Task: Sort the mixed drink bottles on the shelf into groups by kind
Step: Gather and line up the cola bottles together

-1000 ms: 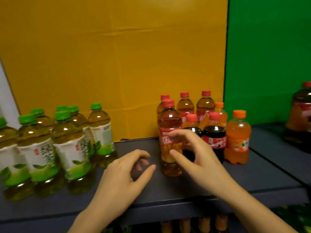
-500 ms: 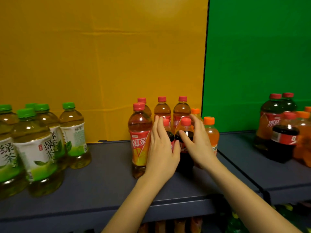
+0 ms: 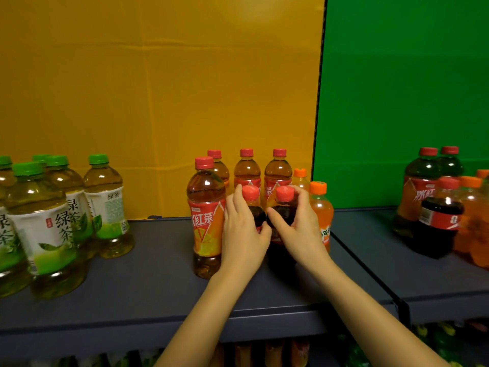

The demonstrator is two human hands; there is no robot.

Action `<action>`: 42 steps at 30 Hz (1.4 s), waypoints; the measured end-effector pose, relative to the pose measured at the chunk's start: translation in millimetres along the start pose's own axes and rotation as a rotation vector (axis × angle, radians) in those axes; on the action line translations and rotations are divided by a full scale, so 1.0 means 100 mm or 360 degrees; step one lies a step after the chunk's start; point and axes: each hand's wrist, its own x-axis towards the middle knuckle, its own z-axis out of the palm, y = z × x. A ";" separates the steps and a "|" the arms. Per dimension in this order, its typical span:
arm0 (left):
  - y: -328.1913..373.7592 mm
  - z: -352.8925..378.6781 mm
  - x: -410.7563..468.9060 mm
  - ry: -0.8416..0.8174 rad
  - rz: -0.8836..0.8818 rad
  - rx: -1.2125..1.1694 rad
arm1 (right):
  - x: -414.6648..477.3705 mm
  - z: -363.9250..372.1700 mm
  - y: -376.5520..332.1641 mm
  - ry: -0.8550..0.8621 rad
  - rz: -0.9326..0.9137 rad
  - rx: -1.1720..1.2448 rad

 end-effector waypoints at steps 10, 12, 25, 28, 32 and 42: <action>-0.20 -0.08 -0.19 -0.0062 0.0306 -0.0343 | -0.30 -0.07 -0.18 0.0164 -0.0016 0.0053; -0.28 -0.07 -0.26 -0.0187 0.0428 -0.0345 | -0.40 -0.08 -0.20 0.0230 -0.0015 0.0084; 0.50 -0.06 -0.18 -0.0225 0.0314 -0.1154 | -0.66 -1.23 -0.45 0.0715 0.0196 0.0488; 0.91 0.23 -0.20 -0.0315 0.0247 -0.1374 | -0.75 -1.79 -0.41 0.0885 0.0229 0.0407; 1.48 0.75 -0.36 -0.0415 0.0166 -0.1545 | -0.94 -2.58 -0.28 0.0999 0.0283 0.0242; 2.96 2.09 -0.88 -0.0493 0.0077 -0.1657 | -1.29 -4.53 0.28 0.1068 0.0477 -0.0018</action>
